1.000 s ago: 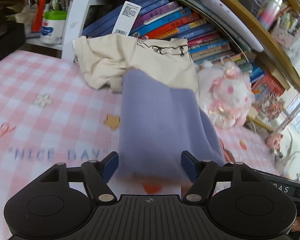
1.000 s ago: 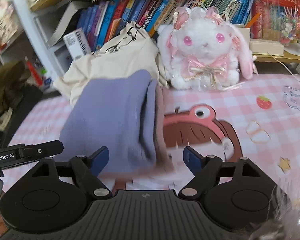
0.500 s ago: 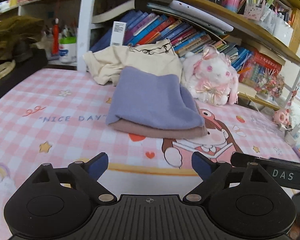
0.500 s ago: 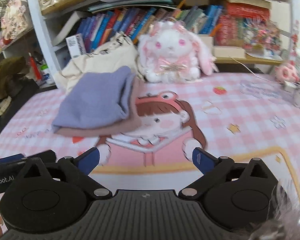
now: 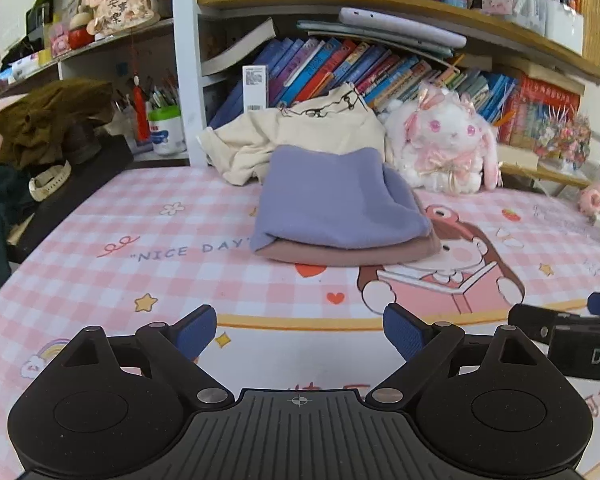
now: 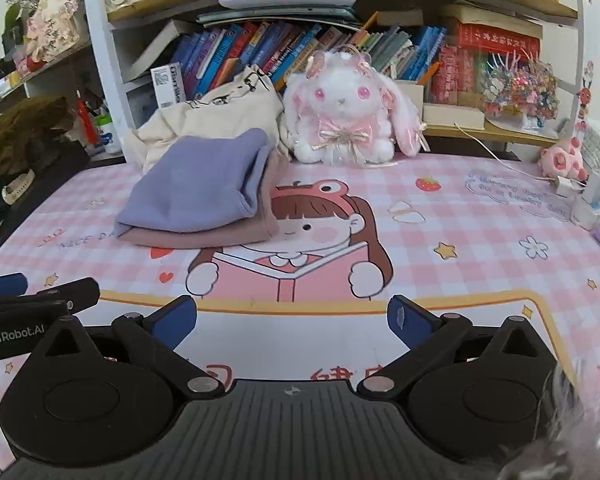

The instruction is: Fold clothes

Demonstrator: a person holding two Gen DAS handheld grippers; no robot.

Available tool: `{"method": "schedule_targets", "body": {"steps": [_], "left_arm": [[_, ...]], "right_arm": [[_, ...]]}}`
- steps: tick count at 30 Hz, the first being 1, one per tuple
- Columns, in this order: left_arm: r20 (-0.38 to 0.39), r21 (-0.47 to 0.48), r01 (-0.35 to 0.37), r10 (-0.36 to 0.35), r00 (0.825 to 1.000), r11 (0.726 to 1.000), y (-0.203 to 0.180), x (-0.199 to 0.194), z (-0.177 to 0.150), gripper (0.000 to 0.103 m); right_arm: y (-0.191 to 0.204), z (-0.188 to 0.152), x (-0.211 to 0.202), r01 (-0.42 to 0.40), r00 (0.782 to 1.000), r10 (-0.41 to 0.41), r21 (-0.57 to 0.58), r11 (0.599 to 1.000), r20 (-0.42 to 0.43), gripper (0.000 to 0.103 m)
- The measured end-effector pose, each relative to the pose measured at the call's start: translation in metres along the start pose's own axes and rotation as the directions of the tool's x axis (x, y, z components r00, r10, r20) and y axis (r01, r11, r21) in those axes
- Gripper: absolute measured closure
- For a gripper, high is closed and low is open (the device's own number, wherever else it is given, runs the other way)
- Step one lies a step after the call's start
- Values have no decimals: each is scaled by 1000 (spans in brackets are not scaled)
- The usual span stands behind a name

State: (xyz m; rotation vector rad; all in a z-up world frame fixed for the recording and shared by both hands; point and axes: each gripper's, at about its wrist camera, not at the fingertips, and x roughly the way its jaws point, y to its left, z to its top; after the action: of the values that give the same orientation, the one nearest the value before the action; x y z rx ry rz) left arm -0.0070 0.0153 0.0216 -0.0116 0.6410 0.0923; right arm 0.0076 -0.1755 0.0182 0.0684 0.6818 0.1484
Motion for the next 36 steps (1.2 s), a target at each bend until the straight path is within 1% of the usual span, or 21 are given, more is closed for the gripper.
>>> {"method": "schedule_targets", "body": {"steps": [10,14,28,36], "left_arm": [[17,9,12,-12,1000,1000,4,-10,-2,5],[16,9,16,-17,1000,1000,6,-11,-1,1],[-10,32,22,-22,1000,999,7,-9,-1,1],[-18,35,26,-26,1000,999,8,-7,-1,1]], "right_arm": [[12,-6,-7,14,1000,-14,-39,999,7,0],[15,-6,-9,14,1000,-14,-36,999,9,0],[19,-8,-7,25,999,-25,-21,999,-20,0],[19,-7,-6,30,999,-30,-20,999,-21,0]]}}
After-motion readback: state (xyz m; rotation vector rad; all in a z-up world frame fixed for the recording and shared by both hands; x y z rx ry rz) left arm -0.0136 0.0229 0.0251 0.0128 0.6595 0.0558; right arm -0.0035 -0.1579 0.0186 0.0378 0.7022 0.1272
